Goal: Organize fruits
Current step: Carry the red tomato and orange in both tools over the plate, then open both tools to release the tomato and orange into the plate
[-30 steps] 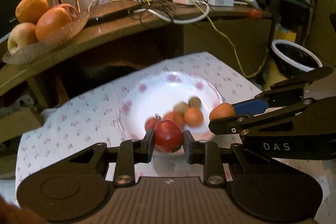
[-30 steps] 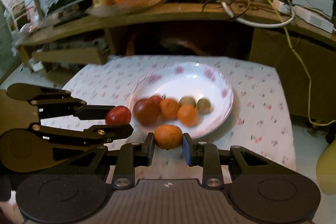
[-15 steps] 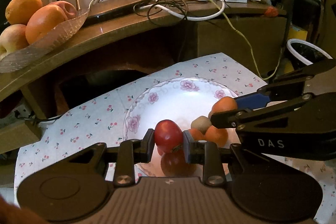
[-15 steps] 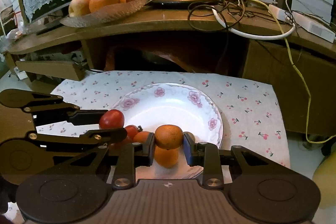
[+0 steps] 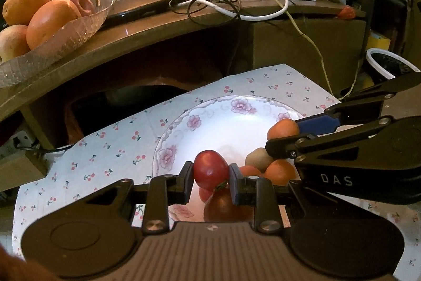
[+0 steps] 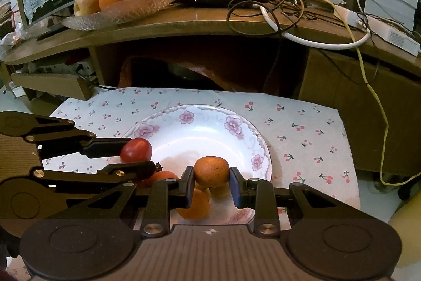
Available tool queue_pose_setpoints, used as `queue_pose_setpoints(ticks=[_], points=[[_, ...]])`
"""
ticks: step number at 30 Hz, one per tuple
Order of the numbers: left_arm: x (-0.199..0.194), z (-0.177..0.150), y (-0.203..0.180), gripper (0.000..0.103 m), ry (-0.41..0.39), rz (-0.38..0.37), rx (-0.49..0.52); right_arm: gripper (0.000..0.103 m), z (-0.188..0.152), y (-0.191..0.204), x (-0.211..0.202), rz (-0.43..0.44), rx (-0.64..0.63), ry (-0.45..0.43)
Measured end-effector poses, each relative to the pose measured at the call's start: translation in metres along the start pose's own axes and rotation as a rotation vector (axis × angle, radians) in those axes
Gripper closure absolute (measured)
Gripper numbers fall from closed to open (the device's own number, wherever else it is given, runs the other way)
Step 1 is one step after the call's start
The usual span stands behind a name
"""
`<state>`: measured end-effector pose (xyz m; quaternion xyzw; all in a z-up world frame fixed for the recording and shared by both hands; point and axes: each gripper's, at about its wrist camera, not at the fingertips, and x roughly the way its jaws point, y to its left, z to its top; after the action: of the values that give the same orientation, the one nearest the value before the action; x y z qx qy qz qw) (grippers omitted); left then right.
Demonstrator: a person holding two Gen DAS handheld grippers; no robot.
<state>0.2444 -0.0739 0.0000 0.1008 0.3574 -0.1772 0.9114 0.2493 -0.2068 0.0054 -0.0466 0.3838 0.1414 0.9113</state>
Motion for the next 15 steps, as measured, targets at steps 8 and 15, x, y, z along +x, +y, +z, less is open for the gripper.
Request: queue_pose_setpoints(ticks=[8, 15], points=[[0.0017, -0.0005, 0.0002, 0.071, -0.003, 0.000, -0.009, 0.071, 0.0004, -0.0003, 0.0065, -0.014, -0.009, 0.001], [0.0014, 0.0002, 0.0004, 0.070, 0.000, 0.006, -0.016, 0.070, 0.0006, -0.0002, 0.0066, -0.016, -0.009, -0.003]])
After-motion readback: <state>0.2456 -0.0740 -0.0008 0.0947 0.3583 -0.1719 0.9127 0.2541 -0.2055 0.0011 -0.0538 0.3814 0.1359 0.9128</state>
